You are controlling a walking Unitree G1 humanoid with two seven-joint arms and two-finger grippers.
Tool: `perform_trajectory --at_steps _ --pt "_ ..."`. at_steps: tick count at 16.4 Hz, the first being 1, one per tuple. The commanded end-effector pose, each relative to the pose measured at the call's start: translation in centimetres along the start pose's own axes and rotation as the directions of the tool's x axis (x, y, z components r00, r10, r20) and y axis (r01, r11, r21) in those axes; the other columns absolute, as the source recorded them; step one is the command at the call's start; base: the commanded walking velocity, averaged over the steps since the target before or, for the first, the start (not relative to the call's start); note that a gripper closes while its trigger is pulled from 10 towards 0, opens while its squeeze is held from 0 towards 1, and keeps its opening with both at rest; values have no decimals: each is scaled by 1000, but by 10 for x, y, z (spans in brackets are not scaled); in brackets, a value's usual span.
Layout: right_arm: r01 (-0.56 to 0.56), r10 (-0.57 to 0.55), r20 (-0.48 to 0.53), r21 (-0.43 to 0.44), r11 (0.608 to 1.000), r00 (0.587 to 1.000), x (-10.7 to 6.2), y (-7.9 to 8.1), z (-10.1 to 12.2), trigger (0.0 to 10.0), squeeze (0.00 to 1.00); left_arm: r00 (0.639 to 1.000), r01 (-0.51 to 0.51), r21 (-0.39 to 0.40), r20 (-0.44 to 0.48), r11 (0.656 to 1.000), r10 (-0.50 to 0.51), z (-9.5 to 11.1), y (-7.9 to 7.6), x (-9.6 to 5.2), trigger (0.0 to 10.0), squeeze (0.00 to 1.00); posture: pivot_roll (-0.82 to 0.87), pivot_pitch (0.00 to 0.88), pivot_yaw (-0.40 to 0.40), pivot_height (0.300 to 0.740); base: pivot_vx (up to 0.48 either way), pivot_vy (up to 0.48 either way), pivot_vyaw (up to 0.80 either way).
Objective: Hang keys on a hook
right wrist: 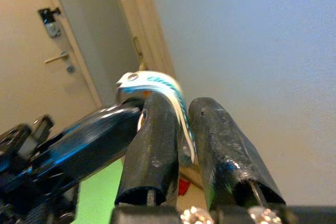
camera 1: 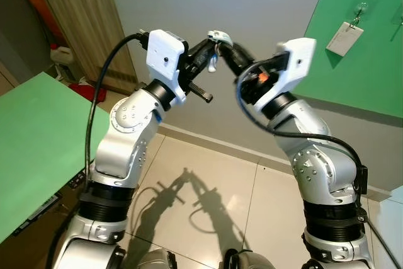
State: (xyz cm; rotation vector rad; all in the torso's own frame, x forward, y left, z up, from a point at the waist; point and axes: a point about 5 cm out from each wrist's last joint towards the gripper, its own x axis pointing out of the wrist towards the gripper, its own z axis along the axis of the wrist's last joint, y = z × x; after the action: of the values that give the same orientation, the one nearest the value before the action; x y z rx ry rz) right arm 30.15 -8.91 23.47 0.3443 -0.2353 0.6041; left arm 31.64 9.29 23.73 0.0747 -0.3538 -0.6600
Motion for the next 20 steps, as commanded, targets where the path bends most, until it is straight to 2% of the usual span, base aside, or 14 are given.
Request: perform_trajectory --at_steps 1,4,5,7,8,9,11,12,13,14,15,17,18,20 --pt "31 -32 23 24 999 999 -3 -5 2 10000 1000 1000 -1 28 -1 1000 1 3 4 1 0 0 19 97 13 740 0 0 0" --pt "88 -91 44 63 994 995 -3 -11 5 10000 1000 996 51 41 -70 998 -48 -5 3 -2 0 0 17 105 22 740 0 0 0" --pt "120 -122 37 61 991 992 -4 -16 4 10000 965 981 98 34 -171 995 -91 -19 2 -6 0 0 18 105 24 740 0 0 0" --pt "172 -172 -1 35 984 985 -6 -23 -1 10000 486 888 208 15 -422 978 -182 -53 1 -23 0 0 20 107 32 740 0 0 0" --pt "225 -226 -57 -27 974 972 -9 -30 -9 10000 0 792 297 -5 -558 955 -249 -72 0 -39 1216 0 19 110 36 740 0 0 0" --pt "265 -274 -114 -87 960 955 -12 -37 -18 10000 0 716 350 -43 -631 936 -297 -81 0 -53 4078 0 23 112 41 740 0 0 0" --pt "312 -330 -167 -127 942 929 -19 -45 -28 10000 0 657 402 -50 -680 914 -326 -82 4 -62 4980 0 23 115 46 740 0 0 0" --pt "342 -375 -210 -175 923 903 -27 -51 -38 10000 0 518 552 -10 -779 834 -353 -77 14 -77 10000 0 27 119 56 740 0 0 0" --pt "342 -375 -213 -177 923 902 -27 -51 -39 10000 0 491 580 -7 -795 815 -356 -76 15 -79 10000 0 28 120 58 740 0 0 0" --pt "339 -377 -228 -192 921 898 -29 -50 -42 10000 0 562 568 -150 -648 809 -515 -55 0 -69 10000 0 26 124 62 740 0 0 0" --pt "336 -381 -239 -208 919 893 -31 -51 -45 10000 0 594 562 -192 -584 805 -554 -44 -3 -64 10000 0 25 125 62 740 0 0 0" --pt "343 -392 -248 -218 914 886 -34 -52 -48 10000 0 436 603 -95 -792 792 -427 -67 12 -85 10000 0 30 120 63 740 0 0 0" --pt "350 -403 -257 -228 909 878 -35 -53 -52 10000 0 78 662 -162 -956 731 -283 -96 31 -135 10000 0 36 116 73 740 0 0 0" --pt "350 -405 -267 -231 908 874 -36 -52 -56 10000 0 -43 688 -186 -975 702 -216 -104 38 -154 10000 0 36 113 77 740 0 0 0"
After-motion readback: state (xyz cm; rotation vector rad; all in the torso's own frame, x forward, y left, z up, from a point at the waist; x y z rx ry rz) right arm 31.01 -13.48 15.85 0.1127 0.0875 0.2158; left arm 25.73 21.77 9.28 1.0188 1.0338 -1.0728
